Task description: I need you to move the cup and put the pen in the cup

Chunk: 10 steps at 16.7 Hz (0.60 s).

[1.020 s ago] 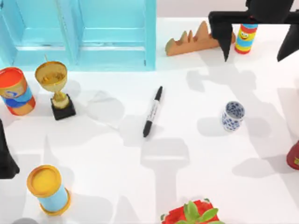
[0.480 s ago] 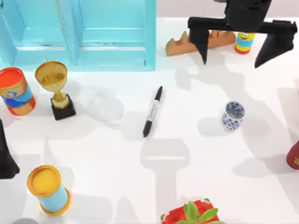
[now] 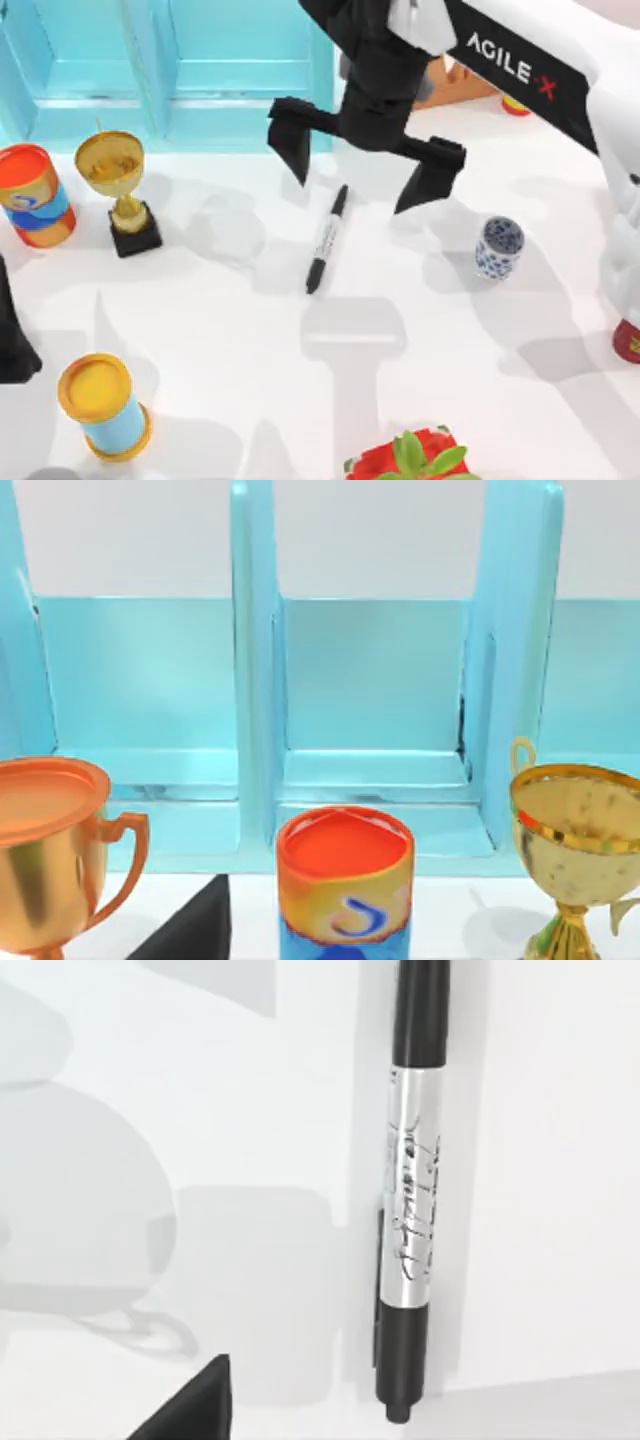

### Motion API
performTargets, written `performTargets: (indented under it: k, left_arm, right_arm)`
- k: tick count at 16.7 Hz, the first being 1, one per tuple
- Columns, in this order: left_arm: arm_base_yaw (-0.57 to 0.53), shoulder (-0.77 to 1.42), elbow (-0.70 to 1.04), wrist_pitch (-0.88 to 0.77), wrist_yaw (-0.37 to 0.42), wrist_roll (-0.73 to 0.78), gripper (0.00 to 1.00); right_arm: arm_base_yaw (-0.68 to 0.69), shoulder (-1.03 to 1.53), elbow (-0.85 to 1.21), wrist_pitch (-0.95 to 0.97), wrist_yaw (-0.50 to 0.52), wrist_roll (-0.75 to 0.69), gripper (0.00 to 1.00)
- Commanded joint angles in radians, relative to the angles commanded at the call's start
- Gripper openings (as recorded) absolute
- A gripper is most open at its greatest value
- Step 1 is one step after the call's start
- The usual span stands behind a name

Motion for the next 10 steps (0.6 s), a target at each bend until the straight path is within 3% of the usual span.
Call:
performTargets:
  k: [10]
  left_arm:
    - [0.000,0.000,0.000,0.000,0.000,0.000,1.00]
  right_arm:
    - [0.018,0.040,-0.055,0.098,-0.006,0.031,1.00]
